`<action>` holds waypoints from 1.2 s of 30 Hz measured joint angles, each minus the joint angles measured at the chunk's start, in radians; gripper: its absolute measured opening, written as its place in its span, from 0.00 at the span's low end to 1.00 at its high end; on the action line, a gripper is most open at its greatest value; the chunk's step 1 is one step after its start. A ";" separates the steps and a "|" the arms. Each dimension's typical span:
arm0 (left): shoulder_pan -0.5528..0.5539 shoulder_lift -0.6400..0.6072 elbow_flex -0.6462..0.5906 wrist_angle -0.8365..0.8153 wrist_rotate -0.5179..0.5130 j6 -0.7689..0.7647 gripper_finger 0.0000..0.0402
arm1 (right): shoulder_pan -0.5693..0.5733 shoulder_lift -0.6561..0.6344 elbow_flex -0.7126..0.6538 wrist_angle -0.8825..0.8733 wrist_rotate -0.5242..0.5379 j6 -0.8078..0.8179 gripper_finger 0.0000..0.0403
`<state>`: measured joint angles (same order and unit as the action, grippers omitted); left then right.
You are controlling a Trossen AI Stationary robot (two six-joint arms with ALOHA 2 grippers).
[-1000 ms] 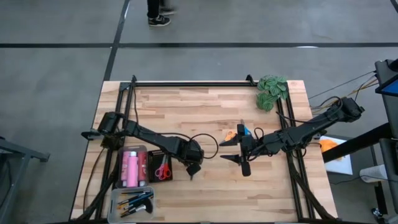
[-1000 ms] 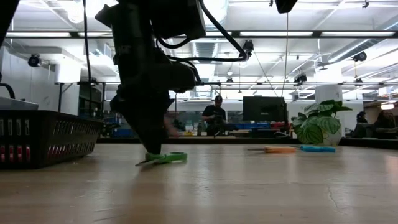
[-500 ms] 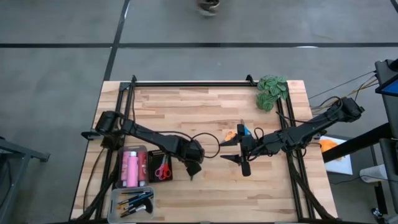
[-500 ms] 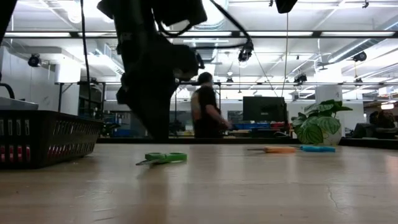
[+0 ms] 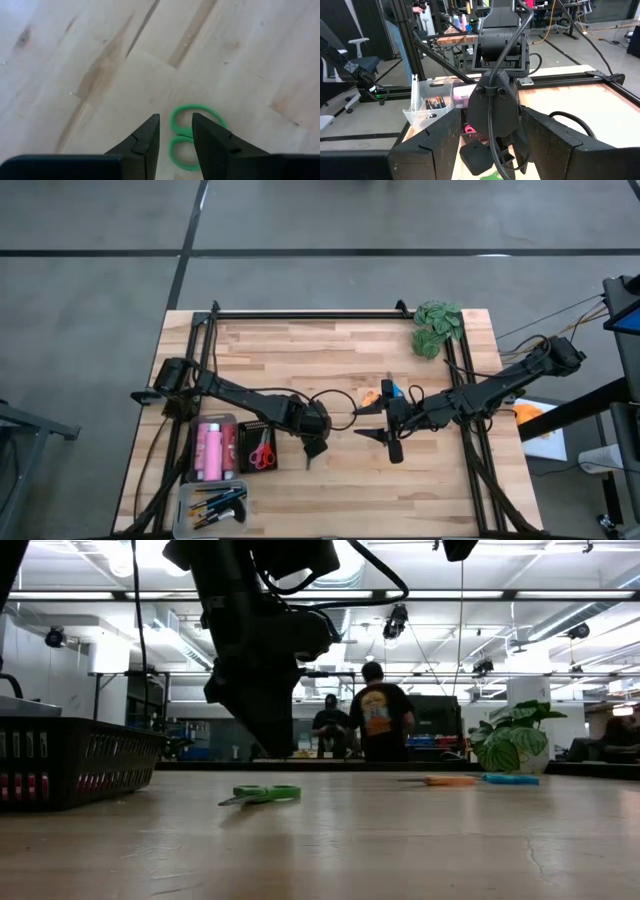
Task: Pick & Place Paint Supplies
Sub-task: Put the green scissors into the black bin
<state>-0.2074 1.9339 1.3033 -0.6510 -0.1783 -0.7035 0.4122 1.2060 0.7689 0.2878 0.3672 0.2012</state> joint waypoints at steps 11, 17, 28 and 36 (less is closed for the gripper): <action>0.000 0.000 -0.023 0.061 -0.007 0.020 0.29 | 0.000 0.000 0.000 0.000 0.000 0.000 0.52; 0.000 0.001 -0.097 0.139 0.012 0.016 0.29 | 0.000 0.000 0.000 0.000 0.000 0.000 0.52; 0.001 0.001 -0.151 0.174 0.055 -0.004 0.29 | 0.000 0.000 0.000 0.000 0.000 0.000 0.52; 0.001 -0.002 -0.156 0.152 0.106 -0.026 0.29 | 0.000 0.000 0.000 0.000 0.000 0.000 0.52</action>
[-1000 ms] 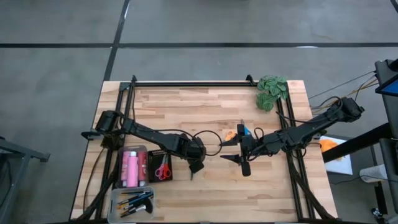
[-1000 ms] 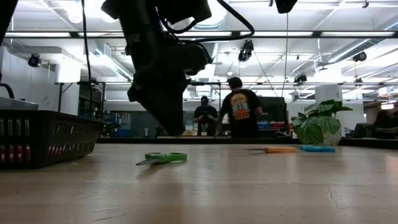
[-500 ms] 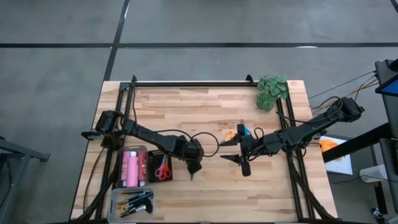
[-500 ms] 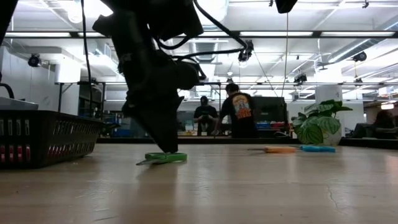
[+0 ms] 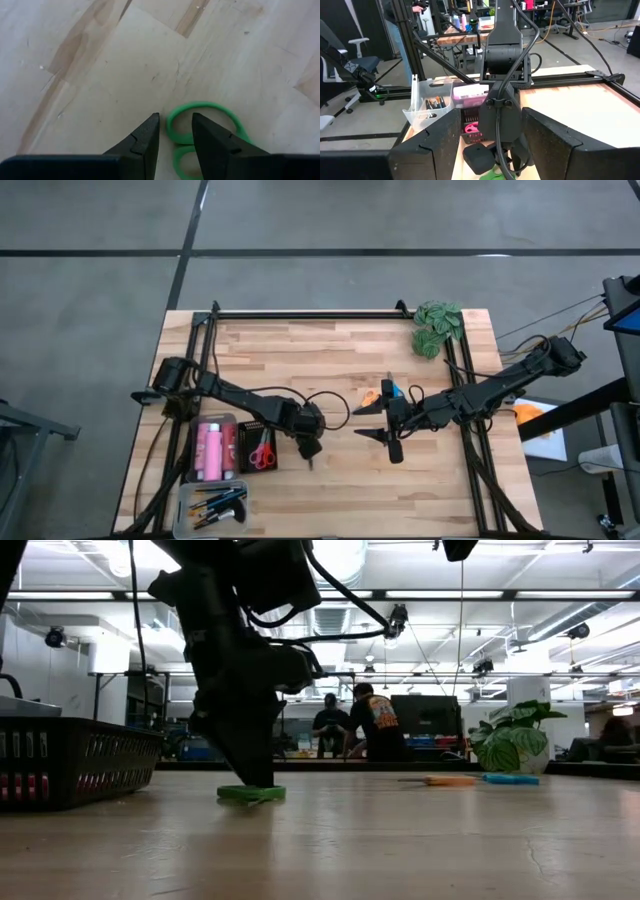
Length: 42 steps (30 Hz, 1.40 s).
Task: Pick & Place Paint Supplies
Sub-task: Put the green scissors into the black bin
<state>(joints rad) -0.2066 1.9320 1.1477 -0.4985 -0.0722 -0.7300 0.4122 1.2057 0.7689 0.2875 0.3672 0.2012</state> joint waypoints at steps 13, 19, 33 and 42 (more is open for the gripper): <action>0.000 0.000 -0.002 -0.025 0.017 -0.008 0.03 | 0.000 0.000 0.000 0.000 0.000 0.000 0.52; 0.000 0.000 -0.002 -0.025 0.020 -0.010 0.02 | 0.000 0.000 0.000 0.000 0.000 0.000 0.52; -0.002 -0.010 0.009 -0.033 0.036 -0.010 0.00 | 0.000 0.000 0.000 0.000 0.000 0.000 0.52; -0.003 -0.016 0.031 -0.045 0.030 -0.008 0.00 | 0.000 0.000 0.000 0.000 0.000 0.000 0.52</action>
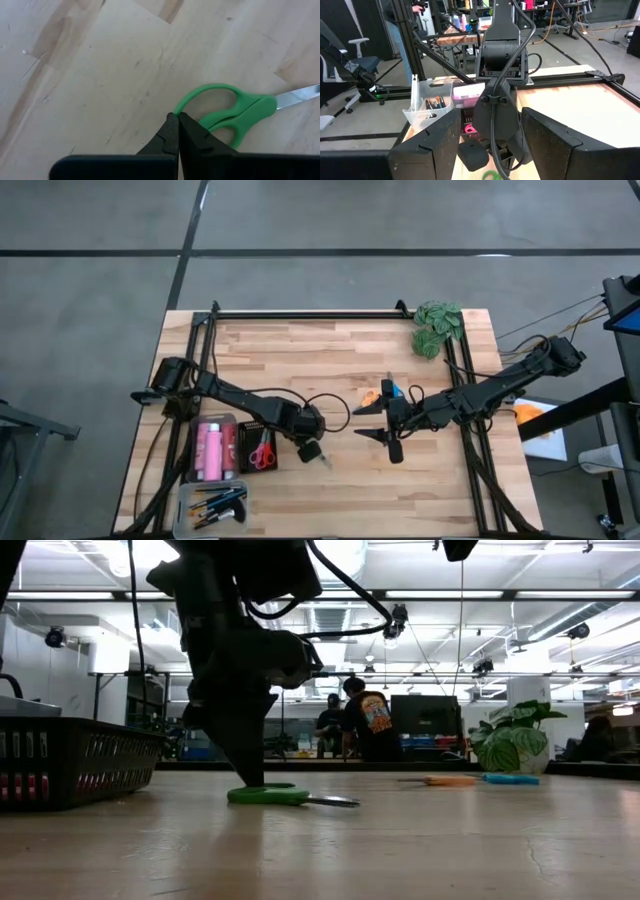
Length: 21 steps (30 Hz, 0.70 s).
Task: Pick & Place Paint Supplies
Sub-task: Put the green scissors into the black bin
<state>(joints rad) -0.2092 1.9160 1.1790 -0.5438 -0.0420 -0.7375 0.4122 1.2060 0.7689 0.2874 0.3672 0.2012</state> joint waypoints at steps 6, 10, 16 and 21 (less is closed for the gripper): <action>0.000 -0.002 0.001 -0.001 -0.003 0.000 0.00 | 0.000 0.000 0.000 0.000 0.000 0.000 0.52; 0.000 -0.003 0.001 -0.001 -0.007 0.000 0.00 | 0.000 0.000 0.000 0.000 0.000 0.000 0.52; 0.000 -0.004 -0.006 0.001 -0.009 -0.014 0.00 | 0.000 0.000 0.000 0.000 0.000 0.000 0.52; 0.001 -0.003 -0.007 -0.003 -0.010 -0.029 0.00 | 0.000 0.000 0.000 0.000 0.000 0.000 0.52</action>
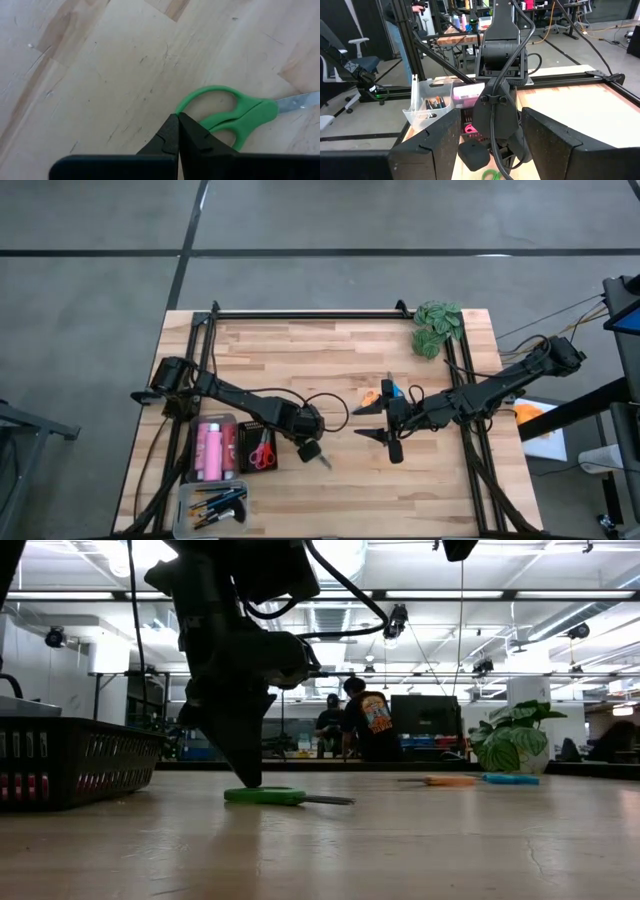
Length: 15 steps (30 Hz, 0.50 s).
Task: Pick & Place Paint Supplies
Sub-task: Put the green scissors into the black bin
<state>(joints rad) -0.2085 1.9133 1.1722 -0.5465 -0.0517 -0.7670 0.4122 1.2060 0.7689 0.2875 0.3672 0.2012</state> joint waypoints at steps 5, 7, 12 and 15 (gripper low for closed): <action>-0.001 0.000 0.000 0.002 0.000 -0.016 0.03 | 0.000 0.000 0.000 0.000 0.000 0.000 0.52; -0.002 0.001 0.000 0.003 0.000 -0.016 0.08 | 0.000 0.000 0.000 0.000 0.000 0.000 0.52; -0.002 0.001 0.000 0.006 0.000 -0.017 0.24 | 0.000 0.000 0.000 0.000 0.000 0.000 0.52; -0.004 0.002 0.000 0.024 0.000 -0.015 0.30 | 0.000 0.000 0.000 0.000 0.000 0.000 0.52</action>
<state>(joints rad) -0.2128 1.9148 1.1722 -0.5221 -0.0513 -0.7824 0.4122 1.2058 0.7689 0.2878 0.3672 0.2012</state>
